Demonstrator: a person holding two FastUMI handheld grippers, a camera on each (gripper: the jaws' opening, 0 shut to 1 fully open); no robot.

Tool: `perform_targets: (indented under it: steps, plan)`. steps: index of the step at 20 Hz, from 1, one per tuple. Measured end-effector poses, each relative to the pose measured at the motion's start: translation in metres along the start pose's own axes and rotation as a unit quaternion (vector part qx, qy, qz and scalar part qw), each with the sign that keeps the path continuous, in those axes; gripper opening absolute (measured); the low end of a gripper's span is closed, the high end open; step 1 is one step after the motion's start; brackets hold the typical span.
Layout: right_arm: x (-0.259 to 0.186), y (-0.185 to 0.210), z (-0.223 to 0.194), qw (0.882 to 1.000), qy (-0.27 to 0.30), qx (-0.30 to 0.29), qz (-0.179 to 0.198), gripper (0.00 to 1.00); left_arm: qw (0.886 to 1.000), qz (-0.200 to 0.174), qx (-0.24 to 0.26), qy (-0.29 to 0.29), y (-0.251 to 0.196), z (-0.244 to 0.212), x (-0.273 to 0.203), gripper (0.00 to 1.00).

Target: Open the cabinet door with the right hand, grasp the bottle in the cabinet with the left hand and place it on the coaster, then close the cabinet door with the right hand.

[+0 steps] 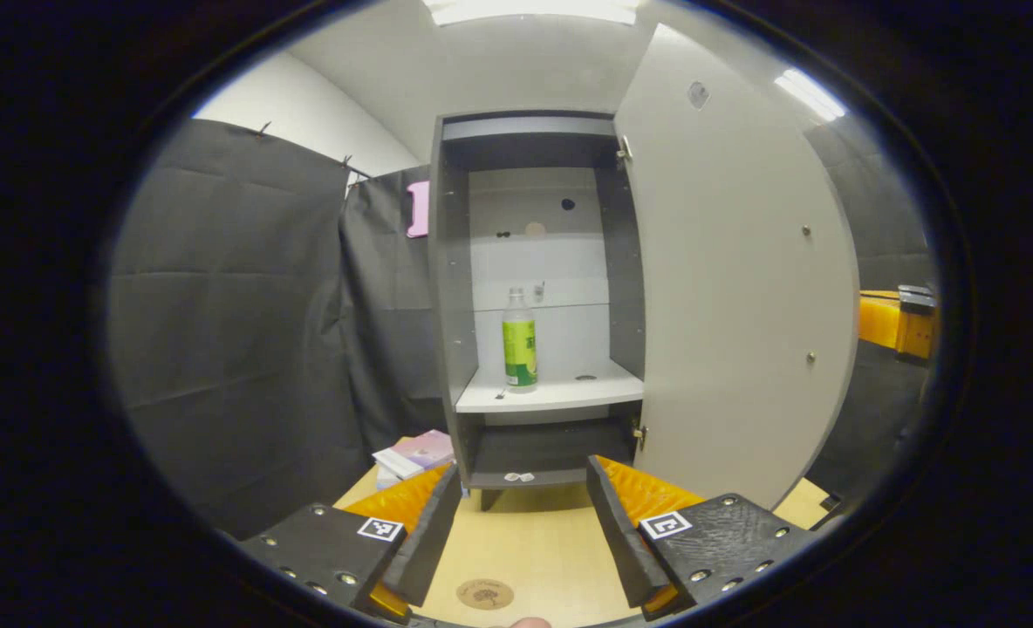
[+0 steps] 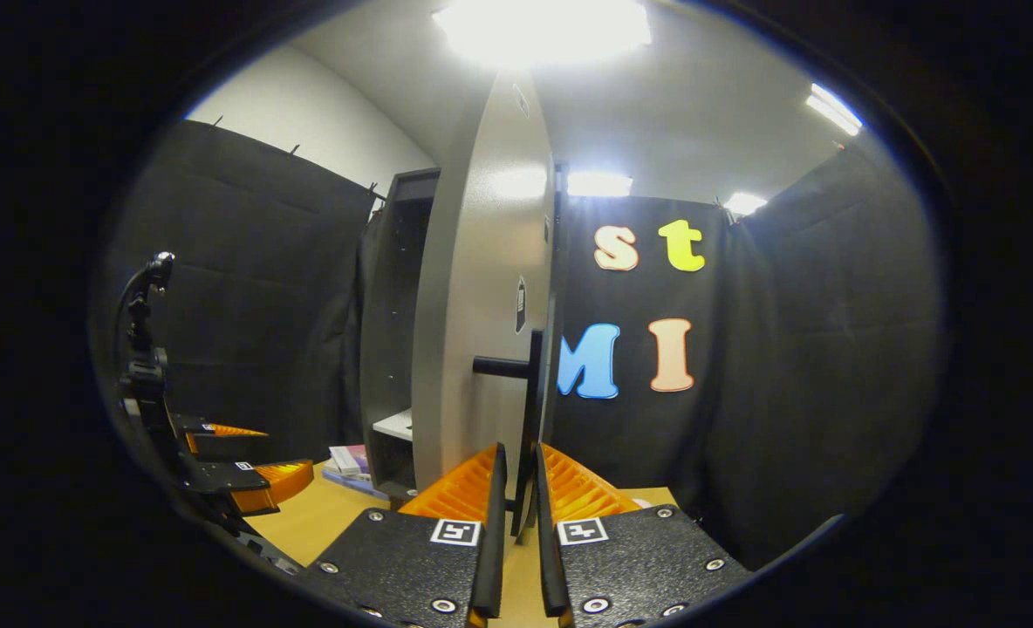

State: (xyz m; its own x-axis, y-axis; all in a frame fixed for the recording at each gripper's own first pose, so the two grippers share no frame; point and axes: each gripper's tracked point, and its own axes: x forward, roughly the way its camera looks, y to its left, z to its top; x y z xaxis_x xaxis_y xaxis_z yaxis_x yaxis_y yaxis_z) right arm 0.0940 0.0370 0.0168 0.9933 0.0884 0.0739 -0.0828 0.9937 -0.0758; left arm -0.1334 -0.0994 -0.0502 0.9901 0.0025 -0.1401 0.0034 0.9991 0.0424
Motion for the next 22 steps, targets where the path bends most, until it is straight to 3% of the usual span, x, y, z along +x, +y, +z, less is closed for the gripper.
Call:
perform_targets:
  steps: [3, 5, 6, 7, 8, 10, 11, 12, 15, 18, 19, 22]
  plan:
    - [-0.009, 0.0, -0.002, 0.999, -0.001, 0.041, -0.008, 0.11, 1.0, -0.01, 0.013, -0.007, -0.006, 0.008, 0.015, 0.87]
    - [-0.014, 0.003, 0.001, 0.998, -0.006, 0.056, 0.001, 0.11, 1.0, -0.018, 0.013, -0.013, -0.006, 0.013, 0.036, 0.83]
    - [-0.013, -0.008, -0.001, 0.998, -0.008, 0.054, -0.004, 0.11, 1.0, -0.019, 0.014, -0.015, -0.004, 0.015, 0.047, 0.87]
    - [-0.013, -0.013, -0.002, 0.999, -0.009, 0.044, -0.012, 0.18, 1.0, -0.022, 0.013, -0.017, -0.002, 0.016, 0.062, 0.83]
    - [-0.012, -0.019, -0.001, 0.999, -0.013, 0.025, -0.026, 0.22, 0.999, -0.026, 0.01, -0.016, -0.001, 0.016, 0.078, 0.87]
    - [-0.015, -0.03, 0.003, 0.998, -0.016, -0.006, -0.057, 0.38, 1.0, -0.029, 0.004, -0.011, 0.006, 0.017, 0.112, 0.83]
    - [-0.016, -0.032, 0.005, 0.997, -0.018, -0.015, -0.067, 0.48, 0.999, -0.029, 0.0, -0.015, 0.01, 0.021, 0.13, 0.87]
    - [-0.02, -0.033, 0.008, 0.996, -0.026, -0.024, -0.078, 0.52, 0.999, -0.029, -0.002, -0.02, 0.013, 0.026, 0.148, 0.78]
    - [-0.04, -0.049, 0.001, 0.988, -0.038, -0.05, -0.138, 0.83, 0.999, -0.025, 0.003, -0.036, 0.025, 0.039, 0.198, 0.87]
    - [-0.064, -0.059, -0.023, 0.979, -0.027, -0.049, -0.196, 0.88, 0.998, -0.031, 0.02, -0.05, 0.03, 0.044, 0.254, 0.87]
    - [-0.071, -0.062, -0.037, 0.975, -0.01, -0.046, -0.216, 0.89, 0.998, -0.034, 0.025, -0.054, 0.028, 0.045, 0.27, 0.82]
    - [-0.089, -0.062, -0.076, 0.964, 0.039, -0.036, -0.261, 0.89, 0.997, -0.041, 0.031, -0.061, 0.021, 0.051, 0.313, 0.84]
